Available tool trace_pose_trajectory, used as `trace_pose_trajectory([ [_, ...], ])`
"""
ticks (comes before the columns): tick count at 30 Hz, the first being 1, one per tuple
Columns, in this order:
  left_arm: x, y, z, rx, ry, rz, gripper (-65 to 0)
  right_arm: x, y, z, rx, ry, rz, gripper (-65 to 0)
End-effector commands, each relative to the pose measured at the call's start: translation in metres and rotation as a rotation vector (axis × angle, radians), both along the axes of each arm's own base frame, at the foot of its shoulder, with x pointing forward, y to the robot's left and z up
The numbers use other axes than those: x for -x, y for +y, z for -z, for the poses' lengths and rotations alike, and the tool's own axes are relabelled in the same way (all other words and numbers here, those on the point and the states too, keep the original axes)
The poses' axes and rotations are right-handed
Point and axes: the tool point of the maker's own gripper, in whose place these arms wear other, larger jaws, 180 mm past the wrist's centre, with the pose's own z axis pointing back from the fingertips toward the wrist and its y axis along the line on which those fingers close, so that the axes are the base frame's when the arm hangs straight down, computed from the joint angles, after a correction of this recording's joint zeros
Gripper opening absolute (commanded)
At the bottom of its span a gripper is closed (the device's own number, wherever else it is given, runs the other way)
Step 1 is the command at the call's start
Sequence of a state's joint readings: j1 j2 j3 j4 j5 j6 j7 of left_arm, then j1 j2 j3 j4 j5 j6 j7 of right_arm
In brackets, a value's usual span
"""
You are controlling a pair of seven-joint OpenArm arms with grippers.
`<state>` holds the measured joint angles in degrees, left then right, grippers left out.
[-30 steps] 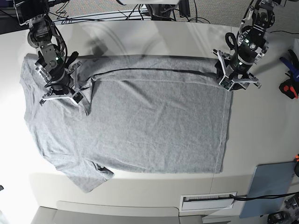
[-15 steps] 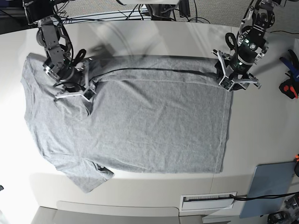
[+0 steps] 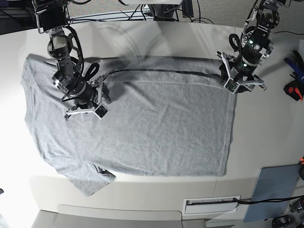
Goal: Fold the T-shirt properly
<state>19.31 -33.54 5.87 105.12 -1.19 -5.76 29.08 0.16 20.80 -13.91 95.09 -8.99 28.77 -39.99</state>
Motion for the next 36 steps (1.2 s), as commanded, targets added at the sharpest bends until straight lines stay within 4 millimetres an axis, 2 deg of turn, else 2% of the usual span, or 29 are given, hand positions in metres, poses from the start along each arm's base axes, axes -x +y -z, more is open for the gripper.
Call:
trace_pose_trajectory([
  [1, -0.007, 0.002, -0.011, -0.003, -0.041, 0.005, -33.4, -0.013, -0.012, -0.017, 0.016, -0.057, 0.011, -60.8],
  [5, -0.007, 0.002, -0.011, -0.003, -0.040, 0.004, -33.4, -0.027, -0.048, -0.039, 0.041, -0.116, 0.087, -41.1],
  [7, -0.007, 0.002, -0.011, -0.003, -0.039, 0.005, -33.4, -0.037, -0.061, -0.056, -0.015, -0.165, 0.152, -35.1],
  [10, -0.006, 0.003, -0.010, -0.006, -0.033, 0.002, -33.4, -0.052, -0.081, -0.084, -0.169, -0.248, 0.302, -33.2],
  [12, -0.006, 0.003, -0.010, -0.006, -0.033, 0.002, -33.4, -0.058, -0.090, -0.091, -0.254, -0.238, 0.379, -33.2],
  [14, -0.006, 0.003, -0.009, -0.005, -0.031, 0.001, -33.4, -0.064, -0.096, -0.085, -0.305, -0.184, 0.428, -33.2],
  [20, -0.006, 0.003, -0.009, -0.004, -0.030, 0.000, -33.4, -0.078, -0.120, -0.045, -0.390, 0.037, 0.588, -33.2],
  [24, -0.006, 0.003, -0.009, -0.004, -0.030, 0.000, -33.4, -0.087, -0.127, -0.039, -0.410, 0.100, 0.626, -33.3],
  [30, -0.006, 0.003, -0.009, -0.005, -0.030, 0.000, -33.4, -0.090, -0.131, -0.032, -0.421, 0.141, 0.658, -33.3],
  [36, -0.006, 0.003, -0.010, -0.005, -0.031, 0.000, -33.4, -0.084, -0.121, -0.015, -0.410, 0.198, 0.635, -33.3],
])
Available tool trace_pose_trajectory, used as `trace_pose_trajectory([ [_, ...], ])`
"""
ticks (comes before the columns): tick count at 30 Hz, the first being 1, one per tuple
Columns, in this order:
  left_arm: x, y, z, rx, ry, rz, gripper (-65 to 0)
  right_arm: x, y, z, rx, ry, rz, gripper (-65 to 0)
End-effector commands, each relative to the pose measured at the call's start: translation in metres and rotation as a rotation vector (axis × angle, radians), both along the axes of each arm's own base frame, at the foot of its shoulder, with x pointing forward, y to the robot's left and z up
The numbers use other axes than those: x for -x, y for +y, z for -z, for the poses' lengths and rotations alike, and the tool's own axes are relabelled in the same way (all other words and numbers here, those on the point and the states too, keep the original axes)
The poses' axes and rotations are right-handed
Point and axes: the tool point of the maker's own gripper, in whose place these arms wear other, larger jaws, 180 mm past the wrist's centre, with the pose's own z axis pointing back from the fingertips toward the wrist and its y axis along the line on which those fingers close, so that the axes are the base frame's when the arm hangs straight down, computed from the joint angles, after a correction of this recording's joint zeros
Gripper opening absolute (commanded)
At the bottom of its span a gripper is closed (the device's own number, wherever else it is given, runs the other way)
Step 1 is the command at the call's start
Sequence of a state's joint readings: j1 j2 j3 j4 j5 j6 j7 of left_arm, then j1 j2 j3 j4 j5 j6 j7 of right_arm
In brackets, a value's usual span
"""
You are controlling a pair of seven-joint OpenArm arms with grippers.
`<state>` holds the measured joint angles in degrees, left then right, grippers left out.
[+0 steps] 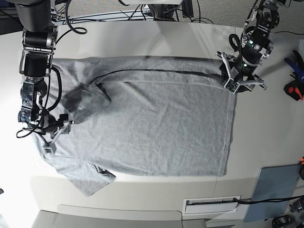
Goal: Fold the T-shirt properly
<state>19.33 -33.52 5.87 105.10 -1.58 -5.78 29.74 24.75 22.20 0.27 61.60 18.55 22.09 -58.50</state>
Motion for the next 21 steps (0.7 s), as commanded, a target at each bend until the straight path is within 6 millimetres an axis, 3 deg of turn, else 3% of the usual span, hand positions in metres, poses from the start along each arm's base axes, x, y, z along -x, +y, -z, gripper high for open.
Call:
trace_pose_trajectory([
  [1, -0.007, 0.003, -0.011, -0.006, -0.043, 0.005, -33.4, -0.015, -0.002, -0.018, 0.007, -0.058, -0.010, -33.3],
  [8, -0.007, 0.003, -0.011, -0.007, -0.043, 0.006, -33.4, -0.015, 0.016, -0.007, 0.066, -0.028, -0.078, -34.9],
  [11, -0.007, 0.003, -0.011, -0.007, -0.043, 0.005, -33.4, -0.016, 0.010, -0.007, 0.108, -0.034, -0.062, -39.2],
  [21, -0.007, 0.003, -0.011, -0.007, -0.043, 0.005, -33.4, -0.025, 0.004, -0.014, 0.131, -0.095, -0.042, -39.4],
])
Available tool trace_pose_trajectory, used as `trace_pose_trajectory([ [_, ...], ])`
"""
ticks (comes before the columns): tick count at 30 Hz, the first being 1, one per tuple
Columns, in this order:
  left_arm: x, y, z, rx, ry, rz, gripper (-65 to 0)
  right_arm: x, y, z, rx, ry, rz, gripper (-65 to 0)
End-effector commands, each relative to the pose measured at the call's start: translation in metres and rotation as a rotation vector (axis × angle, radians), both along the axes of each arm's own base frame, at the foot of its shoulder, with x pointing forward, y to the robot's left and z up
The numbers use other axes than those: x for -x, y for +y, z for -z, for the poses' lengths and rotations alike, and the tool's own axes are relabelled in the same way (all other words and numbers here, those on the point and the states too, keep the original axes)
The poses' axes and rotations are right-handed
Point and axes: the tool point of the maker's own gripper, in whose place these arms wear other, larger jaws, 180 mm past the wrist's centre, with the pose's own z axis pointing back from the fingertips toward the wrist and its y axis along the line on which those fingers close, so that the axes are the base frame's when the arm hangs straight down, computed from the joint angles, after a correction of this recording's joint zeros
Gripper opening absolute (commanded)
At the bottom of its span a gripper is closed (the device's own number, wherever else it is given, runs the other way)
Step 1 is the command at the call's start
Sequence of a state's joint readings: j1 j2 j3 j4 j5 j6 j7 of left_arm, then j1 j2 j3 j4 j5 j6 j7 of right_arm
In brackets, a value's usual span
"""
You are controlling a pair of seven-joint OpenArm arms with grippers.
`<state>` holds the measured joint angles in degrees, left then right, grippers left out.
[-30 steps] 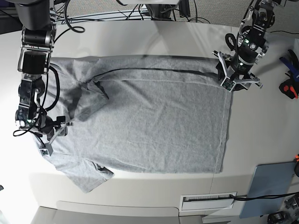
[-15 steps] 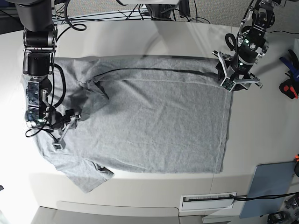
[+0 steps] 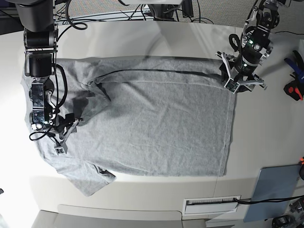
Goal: Fold the T-shirt properly
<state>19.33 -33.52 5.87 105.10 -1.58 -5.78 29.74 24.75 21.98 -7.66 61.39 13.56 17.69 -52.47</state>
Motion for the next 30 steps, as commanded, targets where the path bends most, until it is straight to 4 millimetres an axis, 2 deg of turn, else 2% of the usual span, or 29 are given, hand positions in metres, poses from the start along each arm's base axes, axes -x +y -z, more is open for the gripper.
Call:
trace_pose_trajectory([
  [1, -0.007, 0.003, -0.011, -0.007, -0.043, 0.005, -33.4, -0.014, -0.009, -0.020, 0.009, -0.056, 0.027, -39.4],
  [10, -0.008, 0.003, -0.011, -0.010, -0.044, 0.006, -33.4, -0.004, -0.013, -0.011, 0.016, -0.014, 0.056, -39.6],
  [14, -0.008, 0.003, -0.011, -0.010, -0.044, 0.006, -33.4, 0.001, -0.016, -0.006, 0.022, -0.005, 0.072, -47.1],
  [18, -0.008, 0.003, -0.011, -0.010, -0.044, 0.006, -33.4, 0.001, -0.019, -0.006, 0.038, -0.007, 0.080, -49.4],
  [23, -0.007, 0.003, -0.011, -0.010, -0.043, 0.006, -33.4, 0.000, -0.021, -0.007, 0.054, -0.014, 0.076, -60.8],
  [30, -0.008, 0.003, -0.011, -0.010, -0.044, 0.006, -33.4, -0.003, -0.028, -0.016, 0.130, -0.029, 0.062, -62.5],
])
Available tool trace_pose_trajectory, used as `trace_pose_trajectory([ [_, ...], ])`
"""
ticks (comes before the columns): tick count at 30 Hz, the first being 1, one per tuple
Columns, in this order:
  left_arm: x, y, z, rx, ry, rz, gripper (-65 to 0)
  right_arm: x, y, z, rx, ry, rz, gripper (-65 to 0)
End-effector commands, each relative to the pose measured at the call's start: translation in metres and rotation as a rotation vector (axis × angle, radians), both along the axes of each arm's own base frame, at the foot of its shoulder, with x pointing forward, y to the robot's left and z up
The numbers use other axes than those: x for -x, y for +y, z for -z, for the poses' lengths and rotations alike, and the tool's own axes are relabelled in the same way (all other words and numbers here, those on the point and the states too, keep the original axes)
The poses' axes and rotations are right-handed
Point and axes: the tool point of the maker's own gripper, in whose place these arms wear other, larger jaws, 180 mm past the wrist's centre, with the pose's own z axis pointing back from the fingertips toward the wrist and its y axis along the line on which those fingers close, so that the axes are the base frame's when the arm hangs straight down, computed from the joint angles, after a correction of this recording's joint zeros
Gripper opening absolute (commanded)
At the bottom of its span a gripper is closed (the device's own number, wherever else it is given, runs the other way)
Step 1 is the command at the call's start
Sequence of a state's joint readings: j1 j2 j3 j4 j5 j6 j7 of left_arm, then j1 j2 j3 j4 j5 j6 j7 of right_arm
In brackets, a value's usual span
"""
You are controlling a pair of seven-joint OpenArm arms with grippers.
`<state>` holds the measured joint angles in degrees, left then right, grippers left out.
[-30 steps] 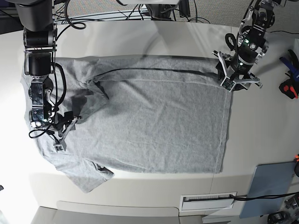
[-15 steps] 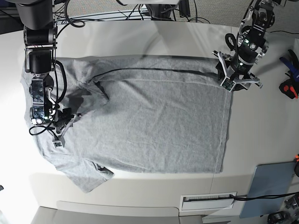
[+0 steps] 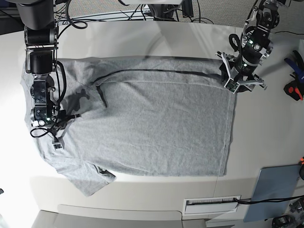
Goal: Fold the T-shirt properly
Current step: 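Grasp the folded edge with the right gripper near the sleeve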
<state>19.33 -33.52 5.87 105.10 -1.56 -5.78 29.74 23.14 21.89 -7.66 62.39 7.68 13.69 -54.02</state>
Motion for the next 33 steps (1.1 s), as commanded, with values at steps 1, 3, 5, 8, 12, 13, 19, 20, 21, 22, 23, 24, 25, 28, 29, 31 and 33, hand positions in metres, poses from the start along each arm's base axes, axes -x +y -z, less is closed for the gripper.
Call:
trace_pose_trajectory([
  [1, -0.008, 0.003, -0.011, -0.010, -0.044, 0.006, -33.4, -0.017, -0.006, -0.024, 0.018, -0.071, -0.001, -62.5],
  [3, -0.008, 0.003, -0.011, -0.010, -0.044, 0.006, -33.4, -0.019, -0.004, -0.029, 0.017, -0.084, -0.008, -62.5],
  [5, -0.008, 0.003, -0.011, -0.010, -0.044, 0.006, -33.4, -0.022, -0.002, -0.034, 0.020, -0.096, -0.014, -62.5],
  [8, -0.008, 0.003, -0.011, -0.010, -0.044, 0.006, -33.4, -0.023, 0.000, -0.041, 0.025, -0.103, -0.020, -62.5],
  [12, -0.008, 0.003, -0.011, -0.010, -0.044, 0.006, -33.4, -0.017, 0.008, -0.048, 0.040, -0.103, -0.049, -62.5],
  [13, -0.008, 0.003, -0.011, -0.010, -0.044, 0.006, -33.4, -0.013, 0.012, -0.050, 0.045, -0.100, -0.068, -62.5],
  [19, -0.008, 0.003, -0.011, -0.010, -0.044, 0.006, -33.4, 0.023, 0.044, -0.059, 0.072, -0.127, -0.166, -62.5],
  [20, -0.007, 0.003, -0.011, -0.010, -0.043, 0.005, -33.4, 0.031, 0.049, -0.060, 0.073, -0.131, -0.183, -62.5],
  [21, -0.007, 0.003, -0.011, -0.010, -0.043, 0.005, -33.4, 0.039, 0.055, -0.060, 0.074, -0.133, -0.199, -62.5],
  [22, -0.007, 0.003, -0.011, -0.010, -0.043, 0.005, -33.4, 0.046, 0.059, -0.060, 0.076, -0.136, -0.213, -62.5],
  [23, -0.007, 0.003, -0.011, -0.010, -0.043, 0.006, -33.4, 0.054, 0.064, -0.060, 0.077, -0.137, -0.226, -62.5],
  [24, -0.007, 0.003, -0.011, -0.010, -0.043, 0.005, -33.4, 0.061, 0.068, -0.061, 0.081, -0.139, -0.239, -62.5],
  [25, -0.008, 0.003, -0.011, -0.010, -0.044, 0.005, -33.4, 0.069, 0.071, -0.061, 0.087, -0.141, -0.252, -62.5],
  [28, -0.008, 0.003, -0.011, -0.010, -0.044, 0.005, -33.4, 0.091, 0.082, -0.061, 0.098, -0.140, -0.288, -62.5],
  [29, -0.008, 0.003, -0.011, -0.010, -0.044, 0.005, -33.4, 0.099, 0.085, -0.061, 0.095, -0.137, -0.299, -62.5],
  [31, -0.008, 0.003, -0.011, -0.010, -0.044, 0.005, -33.4, 0.114, 0.092, -0.057, 0.085, -0.127, -0.319, -62.5],
  [33, -0.008, 0.003, -0.011, -0.010, -0.044, 0.005, -33.4, 0.127, 0.096, -0.054, 0.083, -0.124, -0.337, -62.5],
])
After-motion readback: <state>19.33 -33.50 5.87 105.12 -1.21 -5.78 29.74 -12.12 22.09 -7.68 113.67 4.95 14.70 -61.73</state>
